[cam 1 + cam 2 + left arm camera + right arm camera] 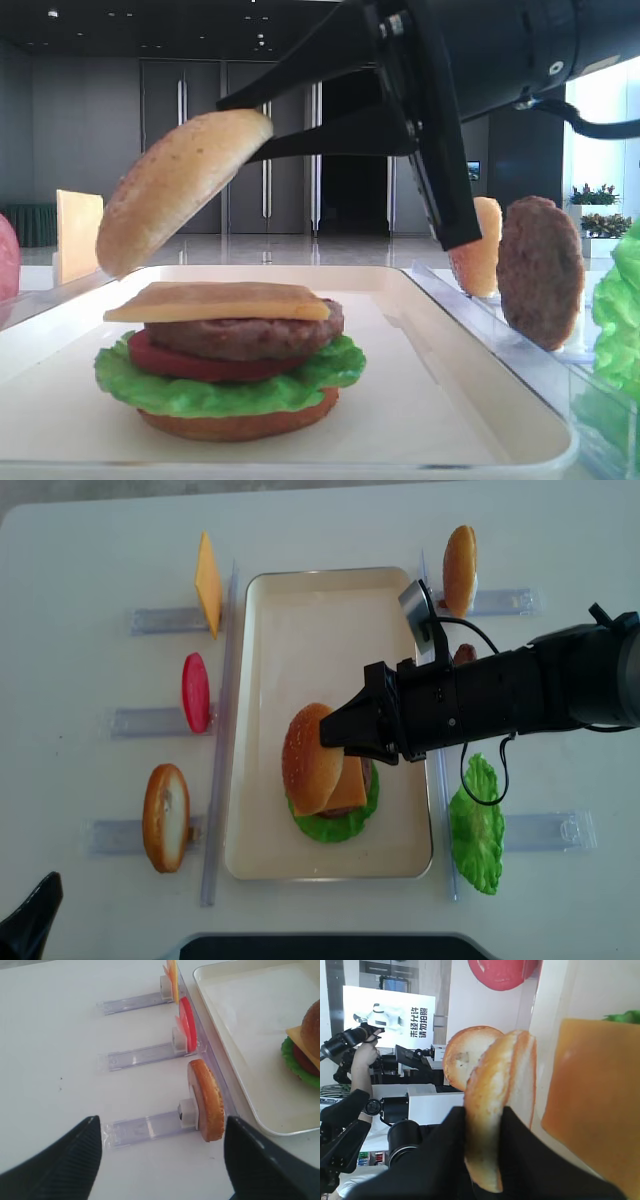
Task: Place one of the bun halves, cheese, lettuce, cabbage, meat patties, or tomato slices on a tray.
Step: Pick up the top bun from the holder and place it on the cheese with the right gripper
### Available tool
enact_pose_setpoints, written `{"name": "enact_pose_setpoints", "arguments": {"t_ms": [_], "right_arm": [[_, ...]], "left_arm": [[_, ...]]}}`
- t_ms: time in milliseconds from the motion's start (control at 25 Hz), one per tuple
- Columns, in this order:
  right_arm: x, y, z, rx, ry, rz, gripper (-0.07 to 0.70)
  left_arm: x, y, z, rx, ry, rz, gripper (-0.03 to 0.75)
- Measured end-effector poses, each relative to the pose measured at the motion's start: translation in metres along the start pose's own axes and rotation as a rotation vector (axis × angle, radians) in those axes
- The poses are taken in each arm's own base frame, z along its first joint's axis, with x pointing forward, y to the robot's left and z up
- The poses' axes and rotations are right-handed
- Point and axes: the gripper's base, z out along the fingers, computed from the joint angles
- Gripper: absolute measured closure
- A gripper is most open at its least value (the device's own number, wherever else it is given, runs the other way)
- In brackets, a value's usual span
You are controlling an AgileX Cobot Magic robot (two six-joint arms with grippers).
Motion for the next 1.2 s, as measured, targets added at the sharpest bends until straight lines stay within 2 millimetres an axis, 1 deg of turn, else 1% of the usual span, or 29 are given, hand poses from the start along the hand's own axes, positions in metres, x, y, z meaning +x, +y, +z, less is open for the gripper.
{"name": "enact_pose_setpoints", "arguments": {"t_ms": [400, 720, 920, 1200], "right_arm": [[-0.006, -0.004, -0.011, -0.013, -0.006, -0.005, 0.489], [-0.004, -0.004, -0.009, -0.016, 0.006, -0.003, 0.489], [-0.003, -0.012, -0.002, -0.027, 0.022, 0.036, 0.489], [-0.005, -0.014, 0.0, -0.027, 0.015, 0.034, 0.489]], "left_arm": [[0.0, 0.0, 0.0, 0.0, 0.0, 0.0, 0.136], [0.0, 0.0, 0.0, 0.0, 0.0, 0.0, 0.136], [0.0, 0.0, 0.0, 0.0, 0.0, 0.0, 0.136], [0.0, 0.0, 0.0, 0.0, 0.0, 0.0, 0.136]]}}
